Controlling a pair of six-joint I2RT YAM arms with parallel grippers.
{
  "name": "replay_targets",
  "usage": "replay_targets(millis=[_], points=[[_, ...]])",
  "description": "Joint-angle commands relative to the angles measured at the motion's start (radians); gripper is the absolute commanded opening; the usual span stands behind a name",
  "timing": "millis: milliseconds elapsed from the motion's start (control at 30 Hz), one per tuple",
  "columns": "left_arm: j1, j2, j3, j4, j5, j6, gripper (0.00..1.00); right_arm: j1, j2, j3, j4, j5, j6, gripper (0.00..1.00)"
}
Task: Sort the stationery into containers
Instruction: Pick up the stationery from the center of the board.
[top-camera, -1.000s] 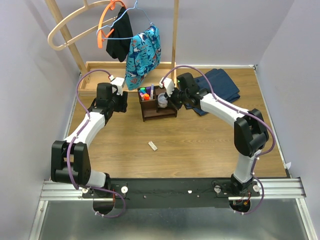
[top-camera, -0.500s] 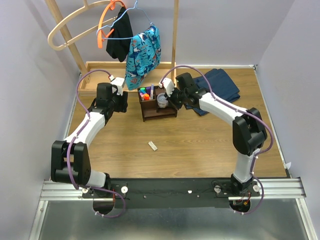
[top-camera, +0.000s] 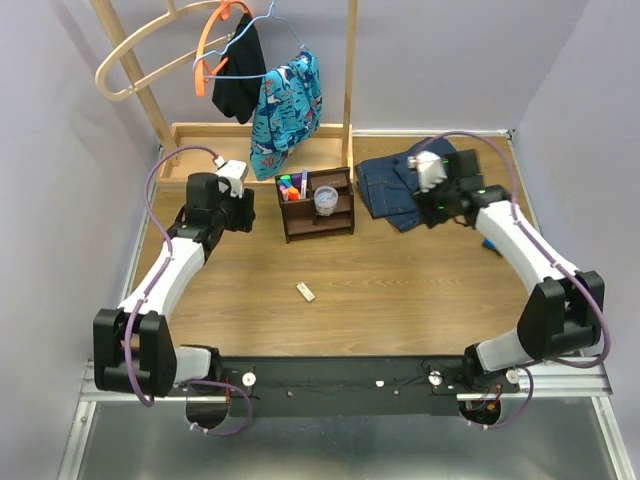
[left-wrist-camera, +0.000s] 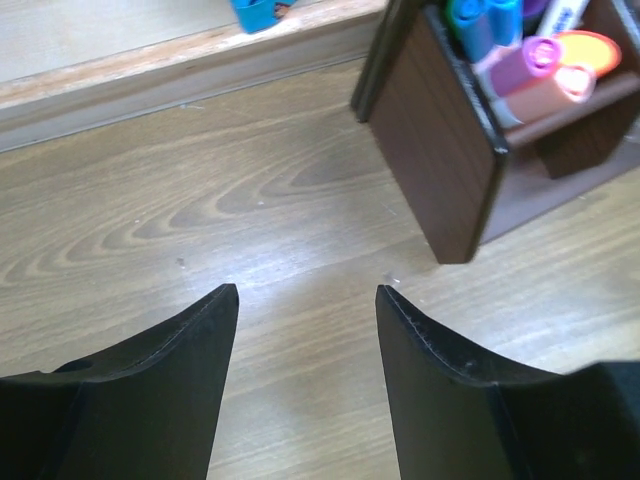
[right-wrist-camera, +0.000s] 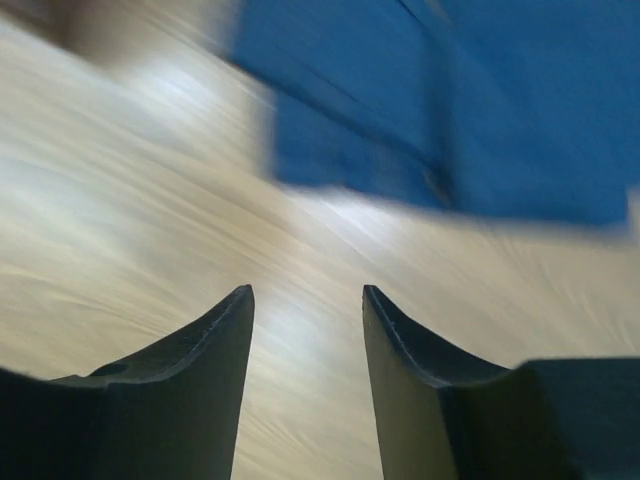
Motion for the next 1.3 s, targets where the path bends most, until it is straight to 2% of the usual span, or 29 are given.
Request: replay_targets(millis=[0, 67, 267, 700, 1267], points=[[0.006, -0.065, -0.056, -0.016, 0.084, 0.006, 0.67, -0.201, 0.039, -0.018, -0.248, 0.040, -0.218, 0.61], [0.006, -0.076, -0.073, -0.011, 0.094, 0.001, 0.67, -0.224, 0.052, -0.017, -0.276, 0.080, -0.319, 0.63], [0.006, -0.098, -0.100, -0.005, 0.110, -0.006, 0.67, -0.277, 0.168, 0.052, -0.342, 0.181, -0.398, 0.65], [0.017, -0.125, -0.126, -0.001, 0.110, -0.009, 0.67, -0.373, 0.394, 0.218, -0.333, 0.280, -0.441, 0.67], [0.043, -0.099, -0.126, 0.016, 0.126, -0.014, 0.67, -0.412, 0.503, 0.264, -0.319, 0.304, -0.446, 0.61]])
